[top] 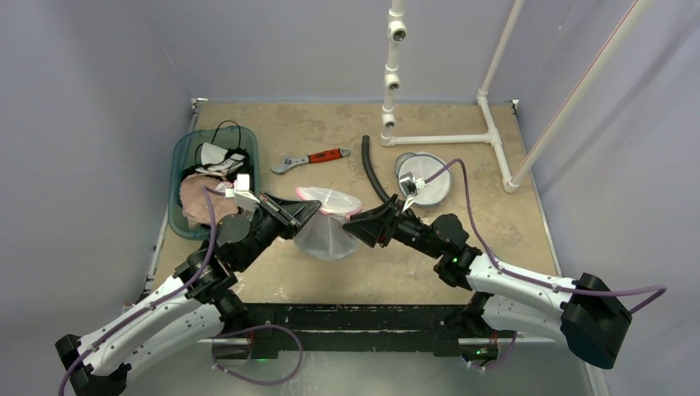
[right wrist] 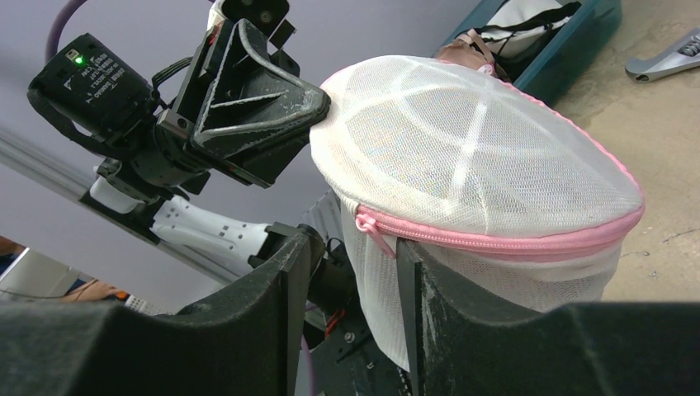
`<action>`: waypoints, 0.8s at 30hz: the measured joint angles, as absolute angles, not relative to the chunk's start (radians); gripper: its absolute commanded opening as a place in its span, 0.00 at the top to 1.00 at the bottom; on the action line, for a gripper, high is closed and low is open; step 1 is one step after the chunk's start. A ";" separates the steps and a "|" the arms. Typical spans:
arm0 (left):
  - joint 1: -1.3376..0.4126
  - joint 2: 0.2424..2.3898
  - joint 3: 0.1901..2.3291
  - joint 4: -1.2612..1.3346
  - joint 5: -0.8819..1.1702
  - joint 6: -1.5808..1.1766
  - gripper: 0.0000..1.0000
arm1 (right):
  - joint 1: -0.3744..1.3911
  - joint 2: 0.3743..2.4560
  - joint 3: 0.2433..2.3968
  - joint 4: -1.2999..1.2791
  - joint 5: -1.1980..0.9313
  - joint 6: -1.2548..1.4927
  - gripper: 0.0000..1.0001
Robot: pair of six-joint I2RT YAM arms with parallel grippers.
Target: Unzip the laundry bag and remove the bra
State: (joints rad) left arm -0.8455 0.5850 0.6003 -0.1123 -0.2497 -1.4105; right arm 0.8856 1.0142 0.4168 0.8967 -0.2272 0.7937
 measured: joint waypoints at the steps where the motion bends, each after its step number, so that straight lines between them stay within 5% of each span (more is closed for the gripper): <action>1: -0.846 0.585 0.600 -0.112 -0.250 -1.411 1.00 | 0.886 1.014 0.417 0.897 -0.227 0.793 0.59; 24: -0.846 0.585 0.601 -0.112 -0.246 -1.411 1.00 | 0.886 1.015 0.417 0.897 -0.226 0.794 0.86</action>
State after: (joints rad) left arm -0.8455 0.5846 0.6006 -0.1123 -0.2459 -1.4105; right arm 0.8856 1.0145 0.4168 0.8967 -0.2260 0.7937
